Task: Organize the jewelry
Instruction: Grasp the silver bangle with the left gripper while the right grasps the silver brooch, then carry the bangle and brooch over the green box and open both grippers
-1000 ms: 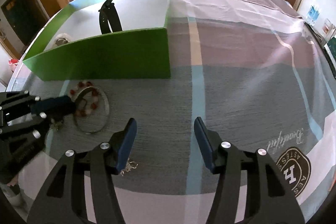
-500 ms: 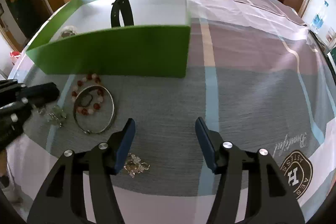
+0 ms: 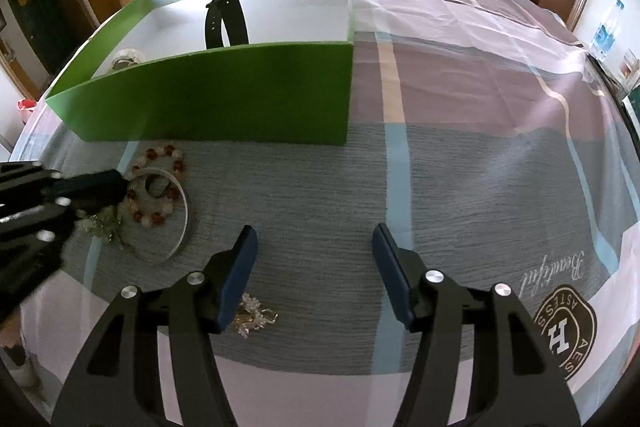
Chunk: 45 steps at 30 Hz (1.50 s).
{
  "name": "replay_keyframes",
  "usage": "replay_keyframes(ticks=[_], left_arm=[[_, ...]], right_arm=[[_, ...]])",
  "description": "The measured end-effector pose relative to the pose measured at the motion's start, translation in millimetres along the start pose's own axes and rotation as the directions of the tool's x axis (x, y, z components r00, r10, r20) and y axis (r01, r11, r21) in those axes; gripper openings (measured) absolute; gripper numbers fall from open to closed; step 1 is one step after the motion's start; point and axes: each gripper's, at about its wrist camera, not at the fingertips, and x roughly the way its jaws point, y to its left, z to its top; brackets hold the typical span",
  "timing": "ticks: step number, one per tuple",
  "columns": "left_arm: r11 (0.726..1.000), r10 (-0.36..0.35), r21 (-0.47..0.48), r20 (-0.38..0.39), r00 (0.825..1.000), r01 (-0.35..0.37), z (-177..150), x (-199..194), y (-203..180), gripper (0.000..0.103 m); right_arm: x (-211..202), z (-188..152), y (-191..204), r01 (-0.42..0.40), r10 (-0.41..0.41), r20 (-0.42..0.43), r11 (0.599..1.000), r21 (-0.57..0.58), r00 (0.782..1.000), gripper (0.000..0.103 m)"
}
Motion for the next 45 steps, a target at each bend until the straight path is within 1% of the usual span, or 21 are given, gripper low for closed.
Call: replay_keyframes(ticks=[4,7,9,12,17,18,19,20,22,23,26,30,34,36,37,38,39,40,41,43,45], left_arm=[[0.999,0.016,-0.045,0.056,0.998,-0.014,-1,-24,20,0.003],[0.994,0.073,-0.092,0.069,0.995,-0.066,-7,-32,43,0.004],[0.988,0.096,-0.122,0.053,0.994,-0.089,-11,-30,57,0.004],[0.979,0.125,-0.164,0.013,0.992,-0.122,-18,-20,75,0.002],[0.973,0.124,-0.193,-0.006,0.992,-0.123,-27,-15,88,0.004],[0.975,0.12,-0.19,0.002,0.993,-0.117,-28,-16,86,0.008],[0.976,0.117,-0.185,0.007,0.993,-0.113,-29,-17,85,0.016],[0.979,0.113,-0.176,0.019,0.993,-0.108,-28,-20,82,0.034],[0.982,0.105,-0.159,0.04,0.994,-0.098,-29,-24,73,0.058],[0.985,0.099,-0.149,0.047,0.994,-0.091,-28,-25,69,0.062],[0.991,0.086,-0.105,0.038,0.996,-0.081,-28,-21,57,0.069],[0.983,0.162,-0.089,-0.007,0.987,-0.162,-29,-5,53,0.069],[0.984,0.15,-0.085,-0.042,0.988,-0.153,-32,7,54,0.068],[0.985,0.146,-0.084,-0.037,0.989,-0.149,-34,8,53,0.063],[0.986,0.141,-0.084,-0.035,0.989,-0.143,-33,8,53,0.06],[0.986,0.14,-0.084,-0.035,0.989,-0.143,-33,9,52,0.06],[0.986,0.141,-0.087,-0.032,0.989,-0.144,-33,9,52,0.06],[0.986,0.142,-0.088,-0.029,0.989,-0.144,-33,9,53,0.06],[0.986,0.142,-0.089,-0.026,0.989,-0.144,-33,10,53,0.06],[0.985,0.144,-0.094,-0.02,0.989,-0.145,-34,10,54,0.06],[0.984,0.15,-0.097,-0.009,0.989,-0.15,-34,10,54,0.06]], right_arm=[[-1,0,0,-0.004,0.004,0.002,1.0,0.0,1.0,0.06],[-9,0,0,-0.024,0.024,0.016,1.0,-0.006,1.0,0.06],[-14,-1,4,-0.043,0.043,0.021,0.999,-0.03,0.999,0.061],[-21,-5,12,-0.048,0.05,0.024,0.997,-0.066,0.998,0.069],[-23,-18,27,-0.044,0.044,-0.008,0.989,-0.14,0.999,0.069],[-22,-21,30,-0.032,0.031,-0.012,0.987,-0.155,0.999,0.069],[-20,-23,32,-0.016,0.014,-0.014,0.986,-0.167,1.0,0.069],[-17,-25,35,0.012,-0.015,-0.015,0.983,-0.182,1.0,0.069],[-13,-27,36,0.026,-0.028,-0.008,0.982,-0.186,1.0,0.069],[-12,-27,36,0.021,-0.022,-0.006,0.983,-0.183,1.0,0.069],[-10,-26,34,0.016,-0.017,-0.002,0.985,-0.173,1.0,0.069],[-9,-25,31,0.009,-0.007,0.011,0.986,-0.167,1.0,0.069],[-6,-22,29,0.003,0.002,0.031,0.987,-0.159,1.0,0.069],[-5,-21,30,0.005,0.003,0.046,0.988,-0.156,0.999,0.066],[-5,-20,30,-0.005,0.013,0.049,0.988,-0.153,0.999,0.058],[-6,-20,30,-0.023,0.031,0.049,0.989,-0.149,0.998,0.045],[-7,-19,30,-0.035,0.042,0.052,0.99,-0.14,0.998,0.039],[-7,-18,31,-0.026,0.034,0.058,0.99,-0.136,0.998,0.027],[-7,-18,31,-0.028,0.036,0.062,0.991,-0.128,0.997,0.019],[-6,-17,29,-0.024,0.032,0.077,0.994,-0.106,0.997,0.014],[-5,-15,24,-0.029,0.036,0.103,0.997,-0.073,0.994,0.014]])
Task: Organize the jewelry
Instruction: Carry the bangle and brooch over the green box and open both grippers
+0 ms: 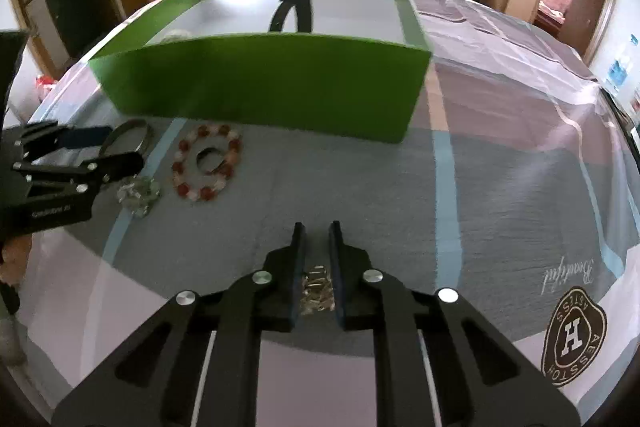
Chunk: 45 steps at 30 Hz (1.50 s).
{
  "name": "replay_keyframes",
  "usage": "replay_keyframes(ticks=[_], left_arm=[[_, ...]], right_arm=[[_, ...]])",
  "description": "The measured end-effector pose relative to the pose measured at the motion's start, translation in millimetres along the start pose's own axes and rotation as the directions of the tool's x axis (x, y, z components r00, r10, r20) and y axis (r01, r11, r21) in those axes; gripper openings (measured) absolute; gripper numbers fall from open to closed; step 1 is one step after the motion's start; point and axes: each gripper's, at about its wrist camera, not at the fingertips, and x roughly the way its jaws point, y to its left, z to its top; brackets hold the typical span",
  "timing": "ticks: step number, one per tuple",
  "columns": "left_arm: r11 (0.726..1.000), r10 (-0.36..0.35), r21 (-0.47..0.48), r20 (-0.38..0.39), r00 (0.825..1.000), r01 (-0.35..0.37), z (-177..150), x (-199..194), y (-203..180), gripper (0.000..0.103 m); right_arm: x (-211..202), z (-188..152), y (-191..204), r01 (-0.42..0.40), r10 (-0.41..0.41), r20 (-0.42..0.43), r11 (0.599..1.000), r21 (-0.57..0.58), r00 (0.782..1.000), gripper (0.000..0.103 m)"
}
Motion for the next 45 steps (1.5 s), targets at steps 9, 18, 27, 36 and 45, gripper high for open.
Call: replay_keyframes(ticks=[9,18,27,36,45], left_arm=[[1.0,-0.002,-0.001,0.012,1.0,0.002,1,2,5,0.063],[1.0,-0.008,0.001,0.018,1.0,0.008,0,2,5,0.06],[1.0,0.026,0.0,0.035,0.999,-0.026,-2,-6,4,0.059],[0.999,-0.038,0.005,0.163,0.986,0.038,13,-69,7,0.059],[0.999,0.005,-0.043,0.199,0.98,0.004,86,-65,25,0.059]], right_arm=[[-13,-8,6,-0.012,0.01,-0.044,0.999,-0.048,0.999,0.062],[-14,-19,0,0.007,-0.009,-0.065,1.0,-0.029,0.998,0.03],[-19,-11,-4,-0.005,0.005,-0.049,1.0,0.004,0.999,0.021],[-58,34,6,-0.018,0.021,0.069,0.999,-0.045,0.997,0.021],[-20,114,-19,-0.018,0.009,0.096,0.996,0.092,0.995,0.021]])
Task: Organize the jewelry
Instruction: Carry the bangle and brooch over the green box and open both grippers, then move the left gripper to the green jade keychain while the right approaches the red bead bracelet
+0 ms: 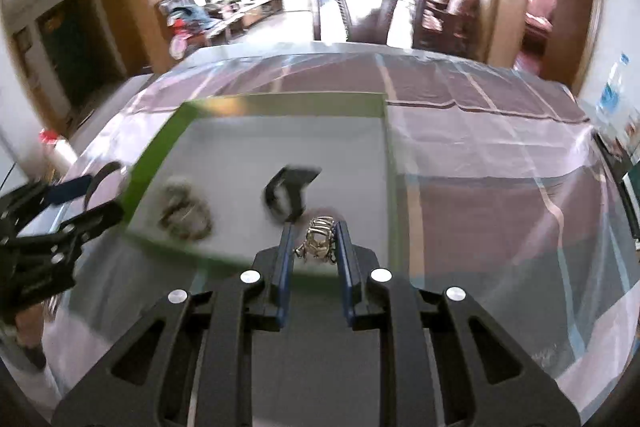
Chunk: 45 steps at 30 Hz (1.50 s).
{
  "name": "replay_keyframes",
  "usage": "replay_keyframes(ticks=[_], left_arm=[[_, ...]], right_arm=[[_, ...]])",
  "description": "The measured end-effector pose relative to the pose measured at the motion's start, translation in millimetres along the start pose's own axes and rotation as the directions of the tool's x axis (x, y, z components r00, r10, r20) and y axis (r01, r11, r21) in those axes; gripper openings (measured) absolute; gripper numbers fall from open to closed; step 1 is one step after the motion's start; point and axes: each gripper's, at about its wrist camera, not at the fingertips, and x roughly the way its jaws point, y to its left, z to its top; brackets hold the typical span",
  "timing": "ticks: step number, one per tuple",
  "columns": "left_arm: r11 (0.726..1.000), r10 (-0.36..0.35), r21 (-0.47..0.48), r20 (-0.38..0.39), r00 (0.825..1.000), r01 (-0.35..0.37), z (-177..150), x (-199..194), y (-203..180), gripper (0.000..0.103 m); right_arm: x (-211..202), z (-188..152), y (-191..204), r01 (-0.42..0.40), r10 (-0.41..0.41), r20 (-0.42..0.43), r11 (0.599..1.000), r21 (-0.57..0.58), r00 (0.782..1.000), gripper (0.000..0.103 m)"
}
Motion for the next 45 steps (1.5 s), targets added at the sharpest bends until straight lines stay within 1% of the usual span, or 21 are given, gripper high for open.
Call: replay_keyframes(ticks=[3,5,7,9,10,11,12,14,16,18,19,21,22,23,24,27,28,33,37,41,45], left_arm=[[1.0,0.019,-0.003,-0.024,1.0,-0.019,15,28,4,0.059],[1.0,0.024,-0.002,-0.04,0.999,-0.024,21,43,3,0.06],[1.0,0.03,-0.005,-0.053,0.998,-0.03,27,57,3,0.06],[0.999,0.043,-0.028,-0.056,0.997,-0.044,33,66,7,0.062],[0.998,0.045,-0.038,-0.06,0.997,-0.048,33,69,10,0.063],[0.998,0.046,-0.048,-0.065,0.997,-0.05,33,69,12,0.067],[0.997,0.044,-0.057,-0.066,0.997,-0.047,31,67,15,0.07],[0.997,0.036,-0.063,-0.065,0.997,-0.04,23,56,22,0.07],[0.998,0.025,-0.054,-0.057,0.998,-0.028,10,38,25,0.07],[0.999,0.01,-0.031,-0.041,0.999,-0.011,-5,21,24,0.07],[1.0,0.026,-0.002,-0.036,0.999,-0.026,-16,10,21,0.07],[0.997,0.065,0.033,-0.02,0.998,-0.065,-30,-1,16,0.07],[0.995,0.078,0.069,-0.017,0.997,-0.077,-41,-5,11,0.071],[0.993,0.076,0.088,-0.026,0.997,-0.073,-49,-7,7,0.071],[0.993,0.07,0.101,-0.042,0.997,-0.066,-56,-7,5,0.071],[0.991,0.034,0.129,-0.087,0.996,-0.022,-76,-5,-6,0.072],[0.991,0.026,0.133,-0.095,0.995,-0.013,-80,-3,-9,0.072],[0.987,-0.007,0.16,-0.144,0.989,0.03,-94,10,-26,0.075],[0.982,-0.025,0.182,-0.17,0.985,0.056,-99,18,-36,0.076],[0.975,-0.016,0.215,-0.185,0.983,0.056,-104,26,-49,0.077],[0.977,0.003,0.211,-0.17,0.985,0.033,-104,30,-54,0.077]], right_arm=[[30,6,-10,0.007,-0.005,-0.048,0.999,0.053,0.999,0.021],[39,3,-11,0.011,-0.008,-0.046,0.998,0.058,0.999,0.021],[41,0,-10,0.008,-0.008,-0.013,0.999,0.052,1.0,0.022],[36,-1,-6,0.006,-0.006,-0.005,0.999,0.044,1.0,0.031],[33,-1,-4,0.003,-0.003,-0.004,0.999,0.04,1.0,0.046],[23,-4,-1,-0.013,0.012,0.007,0.999,0.032,1.0,0.055],[14,-8,2,-0.021,0.02,0.023,1.0,0.021,1.0,0.057],[-2,-14,8,-0.038,0.038,0.045,0.999,-0.011,0.998,0.057],[-25,-30,20,-0.086,0.09,0.059,0.994,-0.065,0.994,0.057],[-34,-44,33,-0.12,0.126,0.047,0.986,-0.116,0.991,0.057],[-31,-51,41,-0.123,0.127,0.019,0.981,-0.147,0.992,0.057],[-16,-63,51,-0.099,0.097,-0.022,0.979,-0.179,0.995,0.057],[-8,-67,54,-0.086,0.081,-0.033,0.978,-0.191,0.996,0.057],[2,-71,56,-0.073,0.065,-0.047,0.977,-0.2,0.997,0.057],[14,-77,59,-0.059,0.045,-0.074,0.977,-0.203,0.996,0.057],[35,-86,61,-0.054,0.023,-0.147,0.975,-0.216,0.989,0.057],[36,-88,62,-0.049,0.016,-0.152,0.974,-0.219,0.988,0.057],[35,-89,53,-0.059,0.024,-0.163,0.975,-0.213,0.986,0.057],[35,-88,40,-0.043,0.012,-0.158,0.98,-0.192,0.987,0.057],[37,-87,30,-0.022,-0.004,-0.15,0.984,-0.175,0.989,0.057],[35,-88,28,0.001,-0.025,-0.139,0.985,-0.175,0.99,0.057]])
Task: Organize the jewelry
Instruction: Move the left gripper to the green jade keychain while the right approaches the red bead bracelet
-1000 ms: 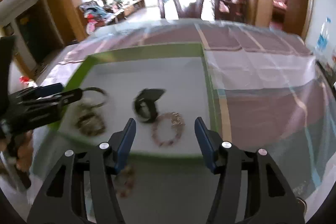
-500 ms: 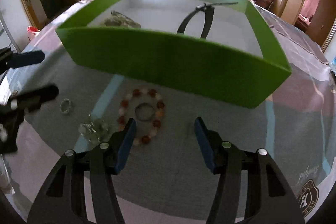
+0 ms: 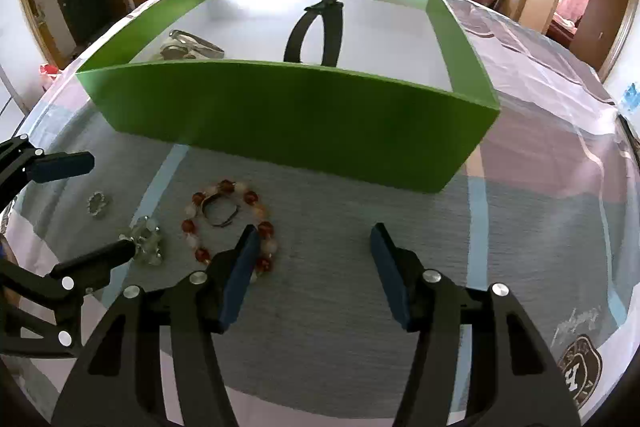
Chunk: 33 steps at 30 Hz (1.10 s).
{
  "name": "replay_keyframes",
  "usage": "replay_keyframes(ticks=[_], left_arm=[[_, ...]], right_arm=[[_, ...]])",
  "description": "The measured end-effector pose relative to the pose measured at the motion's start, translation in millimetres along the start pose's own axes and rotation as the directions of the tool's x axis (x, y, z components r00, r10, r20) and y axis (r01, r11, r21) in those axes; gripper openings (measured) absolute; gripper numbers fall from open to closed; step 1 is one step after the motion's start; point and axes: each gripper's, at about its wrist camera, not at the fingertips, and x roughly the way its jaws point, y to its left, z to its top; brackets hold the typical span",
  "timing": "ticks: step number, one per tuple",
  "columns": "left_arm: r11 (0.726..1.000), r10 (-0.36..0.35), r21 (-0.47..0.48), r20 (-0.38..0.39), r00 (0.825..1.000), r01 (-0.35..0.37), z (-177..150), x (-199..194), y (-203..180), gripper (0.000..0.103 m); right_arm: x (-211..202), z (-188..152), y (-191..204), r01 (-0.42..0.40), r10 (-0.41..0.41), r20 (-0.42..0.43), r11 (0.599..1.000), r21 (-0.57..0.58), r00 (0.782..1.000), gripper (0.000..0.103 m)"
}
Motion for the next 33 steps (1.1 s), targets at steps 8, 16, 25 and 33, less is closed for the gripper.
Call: replay_keyframes(ticks=[8,16,25,33], left_arm=[[0.997,0.046,-0.057,0.03,0.998,-0.045,8,7,10,0.077],[0.984,0.056,-0.172,0.04,0.998,-0.048,7,14,38,0.078],[0.977,0.027,-0.21,0.03,0.999,-0.02,5,21,48,0.084],[0.977,0.023,-0.211,0.027,0.999,-0.017,4,28,50,0.089]], right_arm=[[0,-1,-7,0.012,-0.012,0.003,1.0,0.02,1.0,0.062],[1,-1,-13,0.022,-0.023,0.003,0.999,0.041,1.0,0.063],[1,-4,-16,0.018,-0.018,0.013,0.999,0.043,1.0,0.063],[3,-8,-15,0.01,-0.012,0.06,0.999,0.036,0.998,0.069]])
